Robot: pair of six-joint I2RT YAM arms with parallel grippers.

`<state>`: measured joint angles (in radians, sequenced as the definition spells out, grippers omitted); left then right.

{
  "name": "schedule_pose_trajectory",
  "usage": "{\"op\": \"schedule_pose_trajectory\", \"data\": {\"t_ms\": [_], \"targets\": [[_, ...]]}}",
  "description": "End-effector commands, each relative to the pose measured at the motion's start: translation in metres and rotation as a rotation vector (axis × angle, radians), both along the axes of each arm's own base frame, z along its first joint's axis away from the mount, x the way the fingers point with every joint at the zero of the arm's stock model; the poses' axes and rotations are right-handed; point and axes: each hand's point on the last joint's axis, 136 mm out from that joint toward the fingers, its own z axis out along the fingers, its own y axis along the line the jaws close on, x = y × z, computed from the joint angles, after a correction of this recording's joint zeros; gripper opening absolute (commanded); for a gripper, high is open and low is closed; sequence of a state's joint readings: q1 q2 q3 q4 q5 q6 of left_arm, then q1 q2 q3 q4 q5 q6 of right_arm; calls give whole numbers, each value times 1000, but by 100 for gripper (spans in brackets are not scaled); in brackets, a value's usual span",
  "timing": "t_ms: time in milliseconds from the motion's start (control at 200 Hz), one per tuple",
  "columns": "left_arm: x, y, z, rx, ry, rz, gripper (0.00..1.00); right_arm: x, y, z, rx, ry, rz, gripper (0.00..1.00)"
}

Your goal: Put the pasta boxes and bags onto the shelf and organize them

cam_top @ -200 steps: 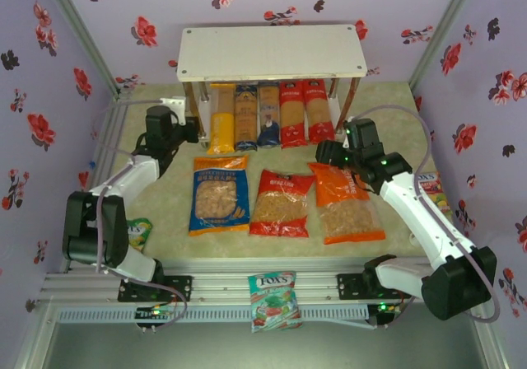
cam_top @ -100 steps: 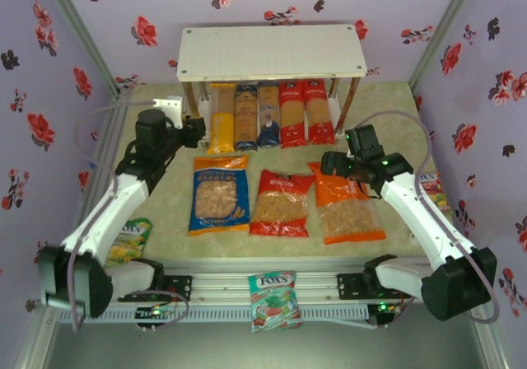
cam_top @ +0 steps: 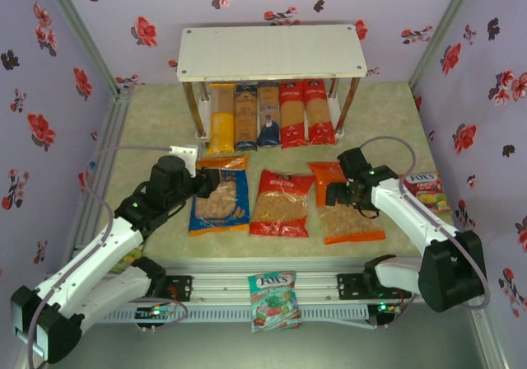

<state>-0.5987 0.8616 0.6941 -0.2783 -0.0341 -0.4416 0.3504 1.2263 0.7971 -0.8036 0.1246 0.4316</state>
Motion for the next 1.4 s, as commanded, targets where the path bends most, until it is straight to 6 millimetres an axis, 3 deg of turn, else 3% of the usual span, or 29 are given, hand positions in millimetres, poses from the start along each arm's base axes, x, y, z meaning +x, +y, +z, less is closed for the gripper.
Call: {"op": "schedule_pose_trajectory", "data": {"t_ms": [0,605,830,975,1020,1115,1325,1395], "targets": [[-2,5,5,-33,-10,40,43,8,0,-5,5,-10,-41,99],[0,4,4,-43,-22,39,43,5,8,-60,58,151,-66,97],[2,2,4,-45,-25,34,44,-5,15,-77,98,215,-72,66],[2,2,5,-45,-27,35,44,-6,16,-74,110,213,-78,43],[2,2,5,-45,-27,34,44,-6,16,-73,114,210,-80,32],[2,1,6,-47,-28,33,44,-5,16,-64,118,190,-85,0],[2,1,8,-53,-34,32,44,3,11,-28,116,74,-78,0],[3,0,9,-57,-36,31,44,7,9,-5,120,-1,-70,0]]}}
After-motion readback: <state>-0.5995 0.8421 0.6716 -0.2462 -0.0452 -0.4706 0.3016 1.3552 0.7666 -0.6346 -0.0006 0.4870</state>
